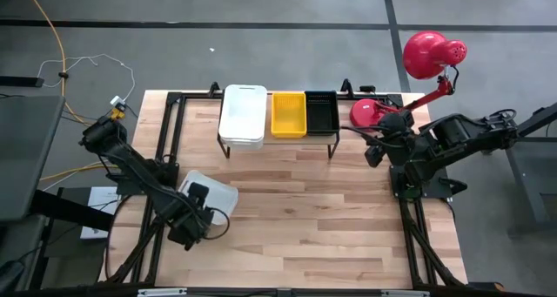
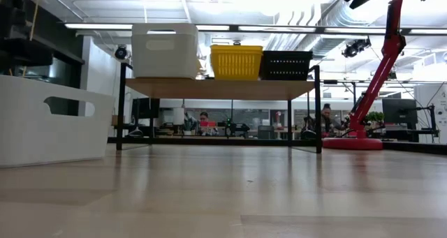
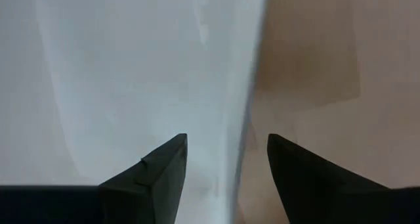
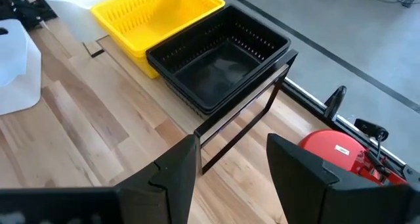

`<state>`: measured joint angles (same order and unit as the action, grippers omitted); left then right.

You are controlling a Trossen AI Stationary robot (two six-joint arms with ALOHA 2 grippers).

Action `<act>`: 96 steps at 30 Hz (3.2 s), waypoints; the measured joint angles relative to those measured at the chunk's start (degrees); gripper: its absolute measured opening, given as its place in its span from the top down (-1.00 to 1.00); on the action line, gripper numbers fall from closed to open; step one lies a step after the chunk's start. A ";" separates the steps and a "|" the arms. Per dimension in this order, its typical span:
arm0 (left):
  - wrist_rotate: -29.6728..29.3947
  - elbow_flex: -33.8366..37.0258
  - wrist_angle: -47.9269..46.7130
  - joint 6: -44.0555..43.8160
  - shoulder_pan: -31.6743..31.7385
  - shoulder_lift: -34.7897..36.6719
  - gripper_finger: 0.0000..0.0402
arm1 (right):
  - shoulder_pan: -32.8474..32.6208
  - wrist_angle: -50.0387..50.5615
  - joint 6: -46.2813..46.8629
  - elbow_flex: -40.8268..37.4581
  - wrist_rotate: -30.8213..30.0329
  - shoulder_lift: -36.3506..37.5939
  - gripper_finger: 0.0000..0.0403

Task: Stack baskets on shelf by color
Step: Stack the white bin into the white bin on the shelf

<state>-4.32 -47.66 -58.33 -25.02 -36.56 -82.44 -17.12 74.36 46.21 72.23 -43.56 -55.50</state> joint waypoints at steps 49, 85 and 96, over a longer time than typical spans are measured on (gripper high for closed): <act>-38.92 -75.08 -10.93 -14.98 36.70 -3.90 1.00 | 0.00 -0.49 4.37 0.00 -2.29 0.00 0.15; -49.33 -74.05 -20.13 -46.71 42.64 -18.27 1.00 | 0.00 -0.26 2.19 0.00 -3.21 0.00 0.15; -47.37 -74.08 -26.38 -46.34 42.71 -19.41 1.00 | 0.00 0.23 1.34 0.00 -3.46 0.00 0.15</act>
<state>-51.69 -121.73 -84.71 -71.36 6.15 -101.85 -17.12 74.59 47.55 72.23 -47.02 -55.50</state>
